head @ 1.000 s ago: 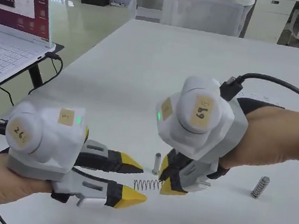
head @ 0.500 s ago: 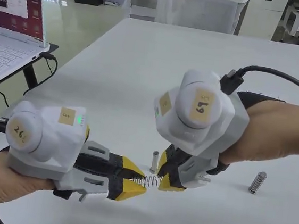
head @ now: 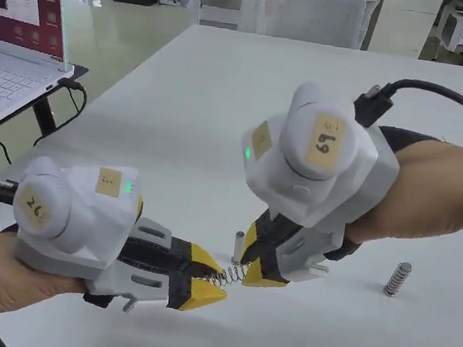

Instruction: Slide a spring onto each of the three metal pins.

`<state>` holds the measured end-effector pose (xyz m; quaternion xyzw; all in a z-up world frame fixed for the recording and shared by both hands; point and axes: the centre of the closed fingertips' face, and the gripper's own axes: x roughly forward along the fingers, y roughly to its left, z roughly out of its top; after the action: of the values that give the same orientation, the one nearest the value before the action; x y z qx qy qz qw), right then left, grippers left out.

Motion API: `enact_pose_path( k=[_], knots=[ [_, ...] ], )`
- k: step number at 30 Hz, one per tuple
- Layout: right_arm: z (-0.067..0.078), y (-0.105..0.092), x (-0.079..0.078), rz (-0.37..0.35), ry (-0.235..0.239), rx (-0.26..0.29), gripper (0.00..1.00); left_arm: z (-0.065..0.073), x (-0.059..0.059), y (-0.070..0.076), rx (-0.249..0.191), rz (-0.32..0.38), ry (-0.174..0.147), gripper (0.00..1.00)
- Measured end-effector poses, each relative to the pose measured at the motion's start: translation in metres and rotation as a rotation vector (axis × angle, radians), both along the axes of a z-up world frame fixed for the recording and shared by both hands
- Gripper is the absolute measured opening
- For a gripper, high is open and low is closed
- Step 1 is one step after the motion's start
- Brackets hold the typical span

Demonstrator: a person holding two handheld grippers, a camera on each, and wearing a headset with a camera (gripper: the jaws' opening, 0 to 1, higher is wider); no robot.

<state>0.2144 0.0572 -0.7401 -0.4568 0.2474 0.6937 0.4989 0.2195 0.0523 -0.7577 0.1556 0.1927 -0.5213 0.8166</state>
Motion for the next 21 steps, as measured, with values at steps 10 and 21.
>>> enact_pose_path(
  k=[10, 21],
  knots=[
    [0.012, 0.012, -0.013, 0.04, 0.002, 0.021, 0.08, -0.003, -0.002, -0.004, 0.017, -0.033, -0.008, 0.02],
    [0.012, 0.014, -0.011, 0.048, 0.017, 0.008, 0.08, 0.003, -0.002, -0.008, -0.027, -0.027, -0.01, 0.02]
  ],
)
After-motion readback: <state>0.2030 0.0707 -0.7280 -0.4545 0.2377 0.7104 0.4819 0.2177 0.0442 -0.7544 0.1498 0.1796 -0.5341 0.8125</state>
